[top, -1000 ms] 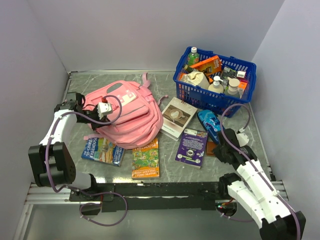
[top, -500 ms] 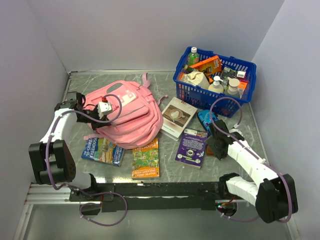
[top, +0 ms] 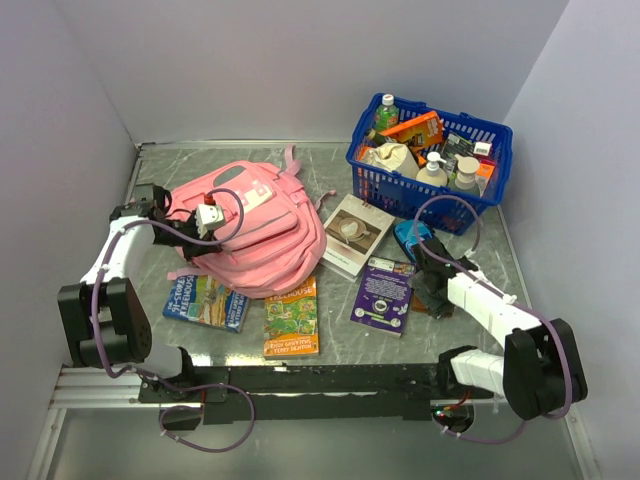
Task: Pack the student bag
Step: Adjust the personal item at the center of the board.
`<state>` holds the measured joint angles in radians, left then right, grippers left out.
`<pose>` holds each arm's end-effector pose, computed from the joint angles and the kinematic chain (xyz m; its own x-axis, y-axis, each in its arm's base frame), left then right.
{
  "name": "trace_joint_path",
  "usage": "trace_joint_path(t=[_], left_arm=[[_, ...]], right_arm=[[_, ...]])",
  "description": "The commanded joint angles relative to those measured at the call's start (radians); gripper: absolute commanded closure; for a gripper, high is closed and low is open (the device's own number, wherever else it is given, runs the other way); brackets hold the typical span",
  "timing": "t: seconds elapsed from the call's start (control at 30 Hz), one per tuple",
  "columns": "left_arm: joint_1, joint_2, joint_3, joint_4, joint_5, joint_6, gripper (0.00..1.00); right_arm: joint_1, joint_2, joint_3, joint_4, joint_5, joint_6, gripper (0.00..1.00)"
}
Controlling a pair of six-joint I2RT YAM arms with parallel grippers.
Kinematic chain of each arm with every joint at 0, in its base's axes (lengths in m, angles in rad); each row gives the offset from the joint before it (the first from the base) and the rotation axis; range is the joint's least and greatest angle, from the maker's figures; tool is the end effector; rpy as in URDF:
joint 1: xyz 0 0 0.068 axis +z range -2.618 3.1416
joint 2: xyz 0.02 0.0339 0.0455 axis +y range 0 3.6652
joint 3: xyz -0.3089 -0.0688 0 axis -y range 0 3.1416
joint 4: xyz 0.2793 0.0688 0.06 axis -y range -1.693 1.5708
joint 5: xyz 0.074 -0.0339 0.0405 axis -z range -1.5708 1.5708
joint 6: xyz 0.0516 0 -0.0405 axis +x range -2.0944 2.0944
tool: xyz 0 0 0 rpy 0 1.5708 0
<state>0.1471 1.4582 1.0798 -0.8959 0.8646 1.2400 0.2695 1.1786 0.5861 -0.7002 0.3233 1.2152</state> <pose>0.3009 0.0049 0.2702 -0.1893 0.5924 -0.7831 0.9353 0.3517 0.0400 0.1980 0.0377 0.1745 -0.4805 0.7894 -0.3820 0.8103 0.5663 0.1510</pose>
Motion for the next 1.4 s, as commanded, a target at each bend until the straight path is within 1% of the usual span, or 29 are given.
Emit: trace_joint_path(t=[0.0,0.13,0.2,0.23,0.3,0.37,0.43,0.53,0.6,0.67,0.7,0.73,0.83,0.9,1.0,1.37], left_arm=[[0.003,0.011,0.023,-0.026,0.019,-0.017,0.99],[0.005,0.017,0.028,-0.032,0.02,-0.013,0.99],[0.005,0.019,0.032,-0.032,0.019,-0.014,0.99],[0.003,0.022,0.034,-0.034,0.019,-0.014,0.99],[0.003,0.022,0.042,-0.043,0.02,-0.011,0.99],[0.005,0.025,0.045,-0.047,0.019,-0.008,0.99],[0.005,0.025,0.048,-0.049,0.02,-0.007,0.99],[0.003,0.027,0.051,-0.054,0.024,-0.007,0.99],[0.005,0.03,0.055,-0.058,0.027,-0.005,0.99],[0.005,0.028,0.061,-0.067,0.027,-0.002,0.99],[0.003,0.028,0.063,-0.072,0.024,-0.001,0.99],[0.005,0.03,0.065,-0.075,0.021,0.003,0.99],[0.005,0.031,0.065,-0.077,0.011,0.006,0.99],[0.003,0.031,0.068,-0.083,0.007,0.007,0.99],[0.005,0.033,0.069,-0.081,0.001,0.004,0.99],[0.005,0.034,0.057,-0.072,-0.006,0.016,0.99]], right_arm=[[-0.004,-0.007,-0.06,0.025,-0.039,0.043,0.29],[-0.006,-0.074,-0.098,-0.008,-0.069,0.03,0.33],[-0.004,-0.114,-0.126,-0.03,-0.085,0.027,0.37],[-0.006,-0.166,-0.135,-0.042,-0.089,0.024,0.38],[-0.004,-0.226,-0.16,-0.077,-0.108,0.0,0.44],[-0.004,-0.319,-0.163,-0.152,-0.113,0.01,0.45],[-0.004,-0.399,-0.149,-0.183,-0.113,0.001,0.45],[-0.004,-0.435,-0.096,-0.228,-0.06,-0.014,0.42],[-0.006,-0.418,-0.051,-0.239,-0.029,-0.032,0.4],[-0.009,-0.355,0.013,-0.234,-0.013,-0.046,0.38],[-0.01,-0.299,0.032,-0.223,-0.015,-0.057,0.37],[-0.012,-0.269,0.067,-0.22,-0.013,-0.06,0.33],[-0.01,-0.163,0.118,-0.19,0.002,-0.051,0.29],[-0.012,-0.105,0.142,-0.167,0.006,-0.045,0.3],[-0.01,-0.036,0.175,-0.179,0.005,-0.02,0.3],[-0.01,0.11,0.193,-0.289,0.072,0.079,0.32]])
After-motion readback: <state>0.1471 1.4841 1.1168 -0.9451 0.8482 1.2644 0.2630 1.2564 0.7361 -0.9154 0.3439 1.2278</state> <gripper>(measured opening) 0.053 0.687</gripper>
